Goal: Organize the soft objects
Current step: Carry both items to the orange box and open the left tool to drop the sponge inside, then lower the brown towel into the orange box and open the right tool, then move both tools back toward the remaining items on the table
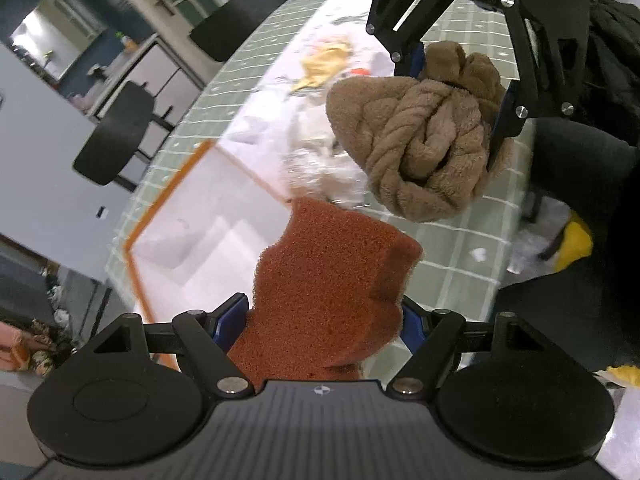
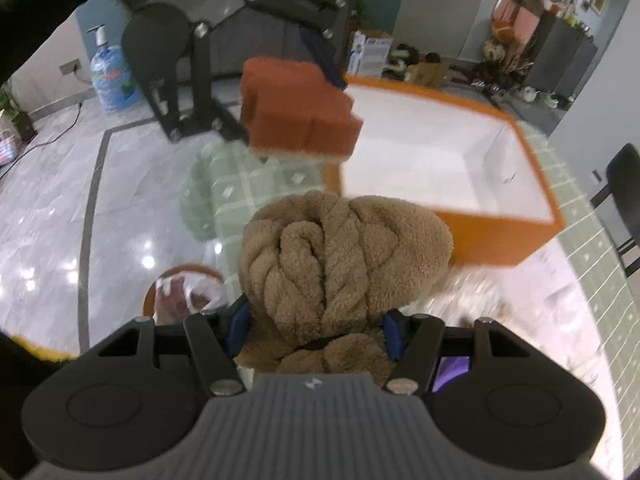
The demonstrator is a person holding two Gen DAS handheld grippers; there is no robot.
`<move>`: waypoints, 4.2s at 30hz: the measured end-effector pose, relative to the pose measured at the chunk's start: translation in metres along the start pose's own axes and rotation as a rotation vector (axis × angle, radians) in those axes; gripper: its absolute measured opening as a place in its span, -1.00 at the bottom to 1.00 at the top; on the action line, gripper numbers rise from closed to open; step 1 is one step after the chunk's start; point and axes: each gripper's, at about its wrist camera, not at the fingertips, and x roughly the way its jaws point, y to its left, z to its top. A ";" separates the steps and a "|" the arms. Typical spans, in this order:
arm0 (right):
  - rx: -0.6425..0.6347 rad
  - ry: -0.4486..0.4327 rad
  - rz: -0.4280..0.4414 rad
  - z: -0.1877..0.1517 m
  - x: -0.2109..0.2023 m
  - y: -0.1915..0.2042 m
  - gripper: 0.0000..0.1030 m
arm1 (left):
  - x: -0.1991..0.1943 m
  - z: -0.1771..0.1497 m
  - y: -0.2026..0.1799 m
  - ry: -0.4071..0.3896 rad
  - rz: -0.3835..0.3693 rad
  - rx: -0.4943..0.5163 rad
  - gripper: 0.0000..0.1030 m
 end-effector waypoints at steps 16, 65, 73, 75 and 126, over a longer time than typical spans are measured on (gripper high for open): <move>0.063 -0.035 -0.139 0.094 0.026 -0.065 0.22 | 0.021 0.001 0.098 -0.020 0.064 -0.176 0.47; 0.115 0.159 -0.119 0.109 0.190 -0.092 0.35 | 0.058 -0.020 0.088 0.109 0.006 -0.178 0.36; 0.143 0.070 -0.130 0.103 0.136 -0.099 0.35 | 0.052 0.004 0.078 0.098 0.018 -0.158 0.42; 0.152 0.051 -0.141 0.098 0.119 -0.101 0.35 | 0.050 0.014 0.072 0.089 0.019 -0.140 0.44; 0.607 -0.043 -0.301 -0.242 -0.029 -0.149 0.40 | 0.152 0.142 -0.022 0.131 -0.008 -0.015 0.66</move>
